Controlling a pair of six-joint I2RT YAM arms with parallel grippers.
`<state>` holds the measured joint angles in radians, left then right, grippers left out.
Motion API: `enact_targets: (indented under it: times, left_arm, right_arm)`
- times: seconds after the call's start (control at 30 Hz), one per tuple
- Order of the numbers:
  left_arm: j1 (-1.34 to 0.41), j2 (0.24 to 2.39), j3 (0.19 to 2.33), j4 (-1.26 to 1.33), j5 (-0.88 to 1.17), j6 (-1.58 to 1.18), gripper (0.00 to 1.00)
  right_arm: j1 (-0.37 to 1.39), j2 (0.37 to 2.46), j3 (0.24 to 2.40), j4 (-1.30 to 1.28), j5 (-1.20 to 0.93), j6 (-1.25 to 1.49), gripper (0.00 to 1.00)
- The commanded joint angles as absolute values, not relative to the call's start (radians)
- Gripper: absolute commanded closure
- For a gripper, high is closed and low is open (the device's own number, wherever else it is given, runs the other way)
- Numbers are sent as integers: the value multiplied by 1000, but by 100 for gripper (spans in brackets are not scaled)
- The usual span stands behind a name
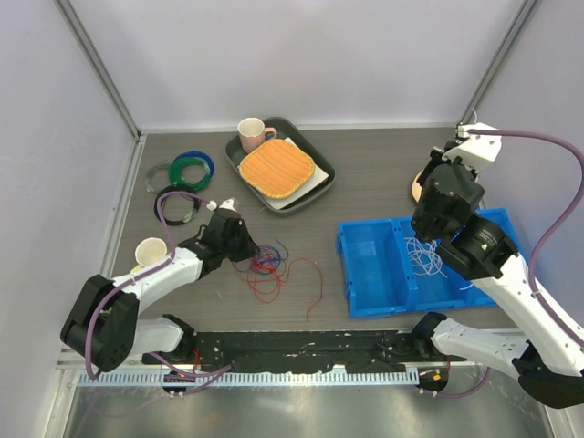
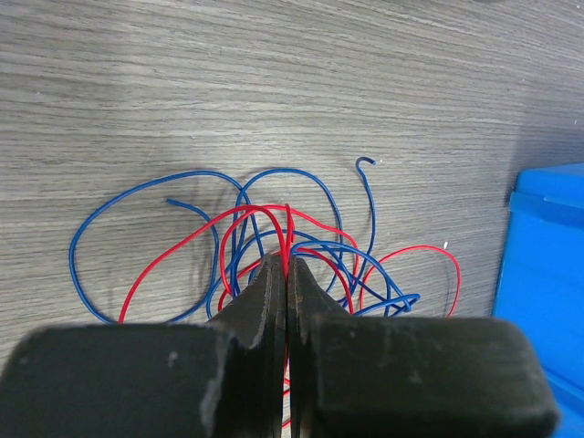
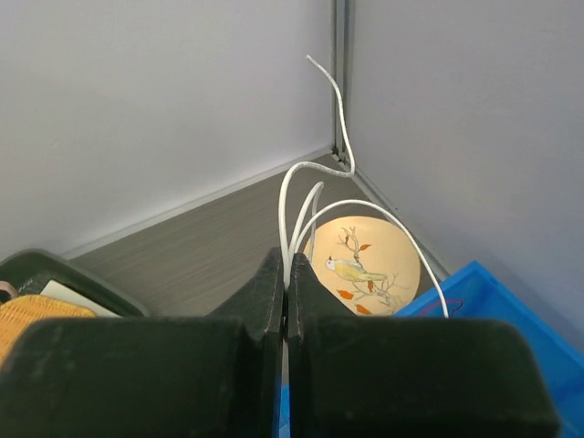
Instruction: Untangle the cables
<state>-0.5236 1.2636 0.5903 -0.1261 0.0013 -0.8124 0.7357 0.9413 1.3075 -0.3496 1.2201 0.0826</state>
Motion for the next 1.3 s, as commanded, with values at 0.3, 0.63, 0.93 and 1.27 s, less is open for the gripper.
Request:
enact_targets:
  times: [0.3, 0.63, 0.93, 1.27]
  left_arm:
    - [-526, 1276, 604, -127, -31, -813, 100]
    - [-526, 1279, 601, -126, -35, -811, 100]
    - [-526, 1275, 603, -129, -32, -815, 100]
    - [-526, 1259, 600, -135, -28, -813, 100]
  right_arm:
    - [735, 911, 1108, -391, 1081, 373, 99]
    - [723, 836, 890, -554, 1269, 636, 99]
    - [700, 788, 670, -716, 1160, 985, 98]
    - [698, 730, 676, -802, 1115, 1037, 34]
